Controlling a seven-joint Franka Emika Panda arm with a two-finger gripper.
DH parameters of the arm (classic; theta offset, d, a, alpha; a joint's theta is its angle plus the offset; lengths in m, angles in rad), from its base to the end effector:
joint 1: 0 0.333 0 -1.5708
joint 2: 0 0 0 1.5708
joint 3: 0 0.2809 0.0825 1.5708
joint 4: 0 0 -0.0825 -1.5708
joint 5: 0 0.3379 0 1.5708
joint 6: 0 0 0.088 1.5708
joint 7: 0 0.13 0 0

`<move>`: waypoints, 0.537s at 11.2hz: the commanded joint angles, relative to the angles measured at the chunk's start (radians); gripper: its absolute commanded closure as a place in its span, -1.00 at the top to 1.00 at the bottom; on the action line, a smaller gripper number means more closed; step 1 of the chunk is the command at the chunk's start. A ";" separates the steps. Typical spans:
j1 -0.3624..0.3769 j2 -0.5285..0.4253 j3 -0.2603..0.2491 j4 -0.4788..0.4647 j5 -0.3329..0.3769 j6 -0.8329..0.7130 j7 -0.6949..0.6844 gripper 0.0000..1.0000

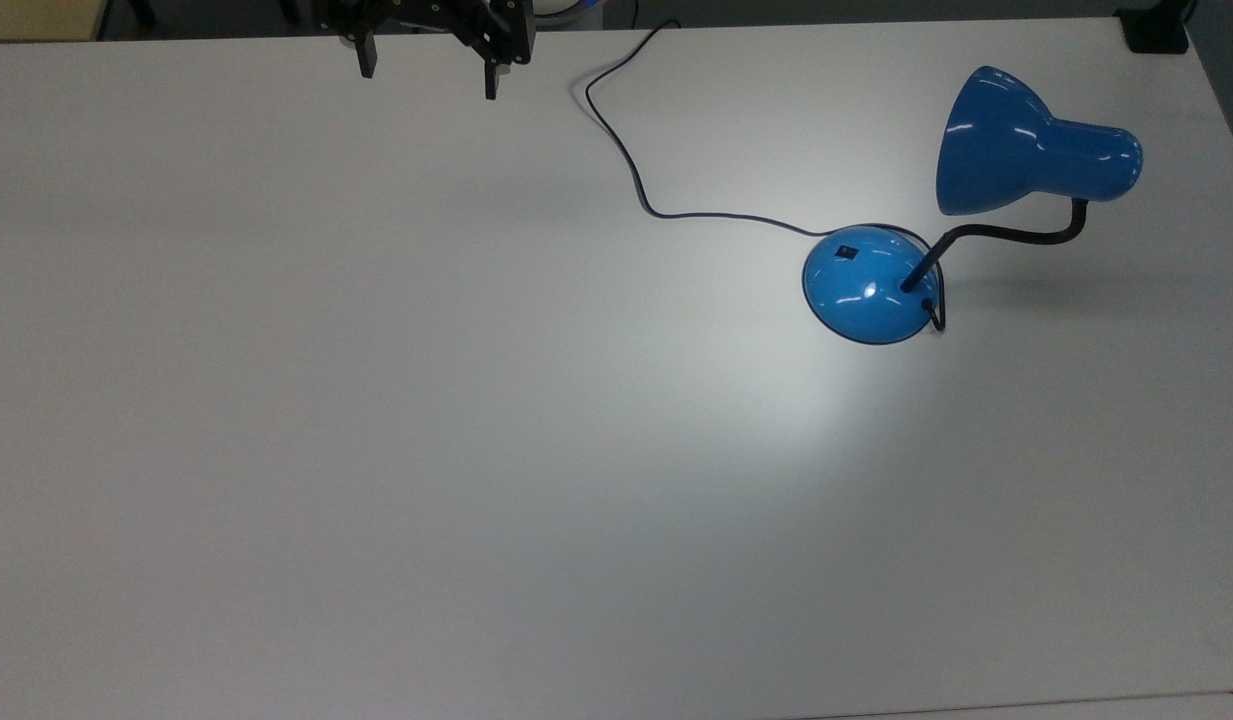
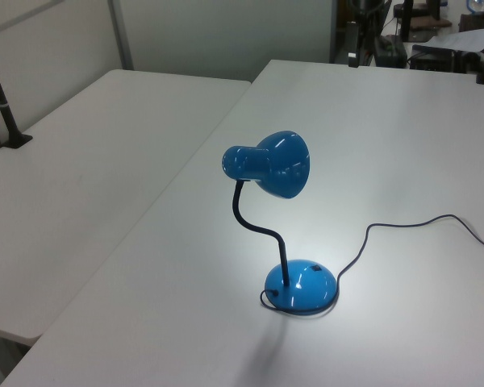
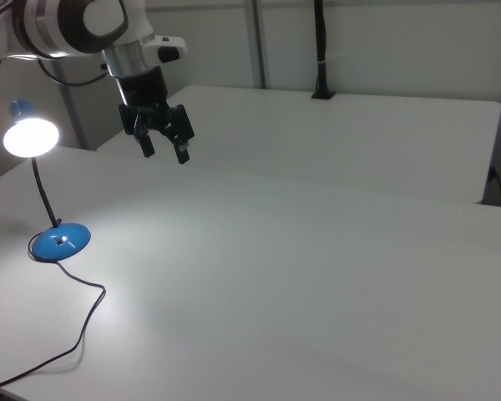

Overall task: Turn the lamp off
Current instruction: 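Move the gripper from its start pose toward the blue lamp base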

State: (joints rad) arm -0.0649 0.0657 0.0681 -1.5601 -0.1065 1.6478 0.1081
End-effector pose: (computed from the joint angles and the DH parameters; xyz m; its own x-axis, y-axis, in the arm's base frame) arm 0.5336 -0.0124 0.5444 0.9948 -0.0963 0.0326 -0.0990 -0.9902 0.0987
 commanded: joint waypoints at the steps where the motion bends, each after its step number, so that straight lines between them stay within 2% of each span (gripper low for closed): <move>1: 0.020 0.002 -0.016 0.009 -0.001 -0.020 0.004 -0.38; 2: 0.020 0.005 -0.014 0.009 -0.001 -0.019 -0.004 -0.79; 3: 0.022 0.006 -0.014 0.009 -0.001 -0.019 -0.017 -1.00; 6: 0.020 0.011 -0.013 0.008 0.002 -0.016 -0.044 -1.00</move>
State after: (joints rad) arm -0.0620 0.0711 0.0681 -1.5601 -0.1065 1.6478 0.0947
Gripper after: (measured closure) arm 0.872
